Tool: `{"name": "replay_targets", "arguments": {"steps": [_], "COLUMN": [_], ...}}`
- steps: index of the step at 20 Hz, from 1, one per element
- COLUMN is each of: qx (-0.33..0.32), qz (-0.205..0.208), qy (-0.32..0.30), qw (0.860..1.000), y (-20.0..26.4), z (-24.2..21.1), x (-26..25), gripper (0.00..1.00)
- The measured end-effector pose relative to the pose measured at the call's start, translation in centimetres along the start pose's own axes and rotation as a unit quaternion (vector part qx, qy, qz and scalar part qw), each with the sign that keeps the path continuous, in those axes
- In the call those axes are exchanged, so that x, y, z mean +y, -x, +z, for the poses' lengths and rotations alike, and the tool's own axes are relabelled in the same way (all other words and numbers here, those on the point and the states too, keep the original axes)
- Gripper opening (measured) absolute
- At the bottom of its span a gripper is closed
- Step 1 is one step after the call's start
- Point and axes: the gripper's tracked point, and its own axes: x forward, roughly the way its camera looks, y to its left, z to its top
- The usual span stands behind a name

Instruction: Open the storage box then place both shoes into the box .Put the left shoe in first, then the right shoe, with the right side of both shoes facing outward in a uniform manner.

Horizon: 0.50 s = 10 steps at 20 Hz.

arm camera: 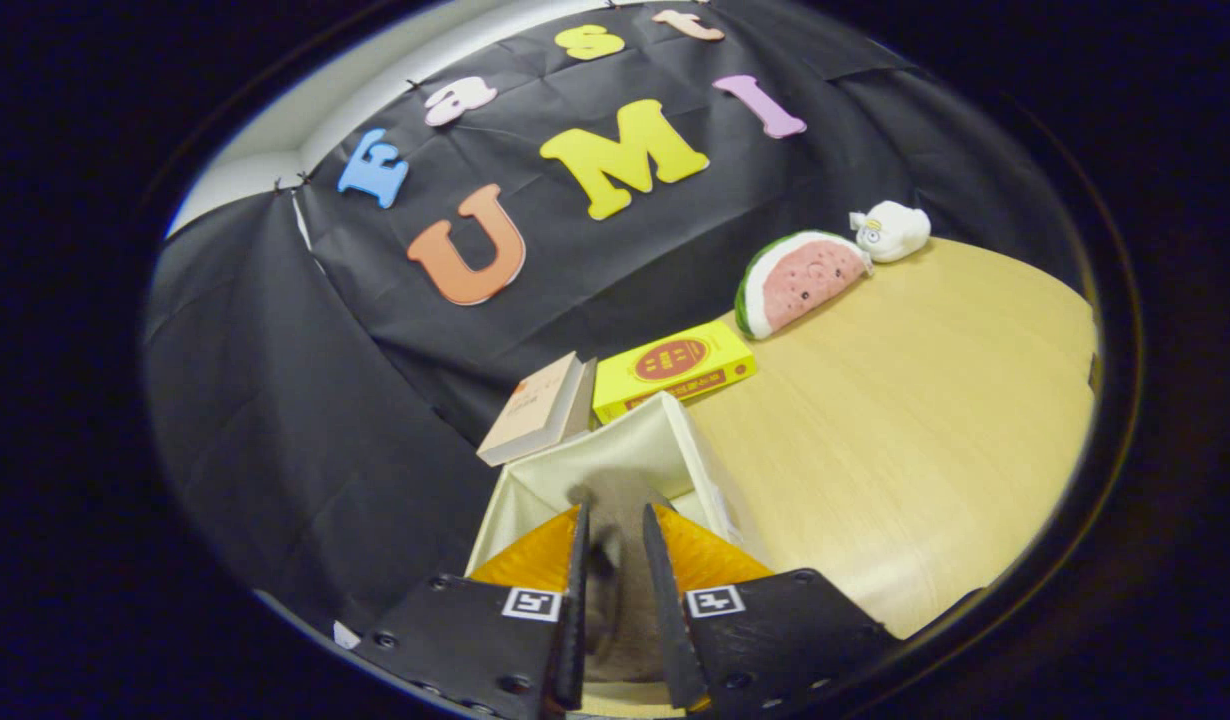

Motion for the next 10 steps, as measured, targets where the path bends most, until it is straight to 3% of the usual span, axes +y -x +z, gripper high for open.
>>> {"name": "replay_targets", "arguments": {"steps": [7,8,10], "qx": [-0.060,-0.070,-0.086], "qz": [0.046,0.051,0.060], "qy": [0.047,0.060,0.097], "qw": [0.996,0.994,0.990], "y": [4.1,4.9,6.2], "z": [4.0,4.8,6.2], "x": [1.5,1.7,1.8], "gripper": [0.72,0.73,0.88]}}
